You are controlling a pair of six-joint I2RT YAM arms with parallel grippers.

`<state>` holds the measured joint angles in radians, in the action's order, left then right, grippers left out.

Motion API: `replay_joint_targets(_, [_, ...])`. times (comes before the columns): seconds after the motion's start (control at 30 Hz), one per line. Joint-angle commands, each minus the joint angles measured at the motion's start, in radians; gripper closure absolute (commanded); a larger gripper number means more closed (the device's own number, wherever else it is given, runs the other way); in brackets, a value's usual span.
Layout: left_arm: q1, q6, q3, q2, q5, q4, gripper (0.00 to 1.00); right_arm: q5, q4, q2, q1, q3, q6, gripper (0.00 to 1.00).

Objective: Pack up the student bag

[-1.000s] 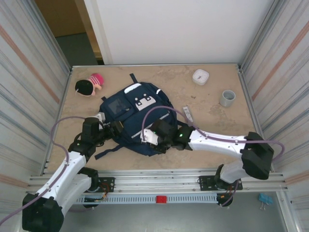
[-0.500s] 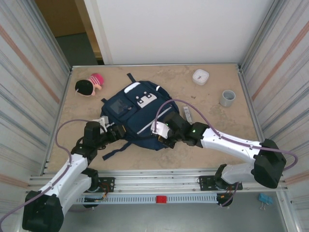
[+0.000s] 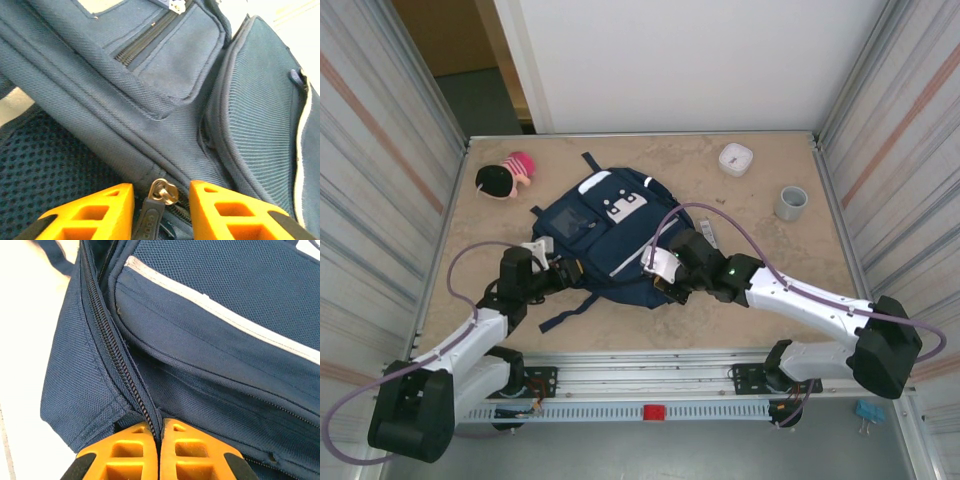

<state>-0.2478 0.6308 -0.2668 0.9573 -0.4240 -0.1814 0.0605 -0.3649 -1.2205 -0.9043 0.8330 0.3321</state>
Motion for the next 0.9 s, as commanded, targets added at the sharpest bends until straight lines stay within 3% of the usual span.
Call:
replay_joint_targets(0.0, [0.005, -0.021, 0.0, -0.009, -0.034, -0.029, 0.71, 0.01, 0.081, 0.045, 0.012, 0.005, -0.048, 1.0])
replay_joint_targets(0.1, [0.006, -0.028, 0.007, -0.011, -0.026, -0.025, 0.75, 0.011, 0.086, 0.047, 0.015, 0.005, -0.051, 1.0])
replay_joint_targets(0.23, [0.006, -0.039, 0.011, 0.011, -0.016, -0.016, 0.66, 0.012, 0.09, 0.051, 0.015, 0.005, -0.053, 1.0])
replay_joint_targets(0.4, [0.006, -0.036, 0.014, 0.064, -0.031, -0.047, 0.67, 0.025, 0.095, 0.054, 0.017, 0.005, -0.063, 1.0])
replay_joint_targets(0.67, [0.002, -0.014, -0.017, 0.033, -0.073, -0.005, 0.92, -0.015, 0.116, 0.051, 0.018, -0.008, -0.1, 1.0])
replay_joint_targets(0.87, [-0.019, -0.014, -0.044, -0.067, -0.053, 0.109, 1.0, -0.013, 0.131, 0.014, 0.017, -0.011, -0.168, 1.0])
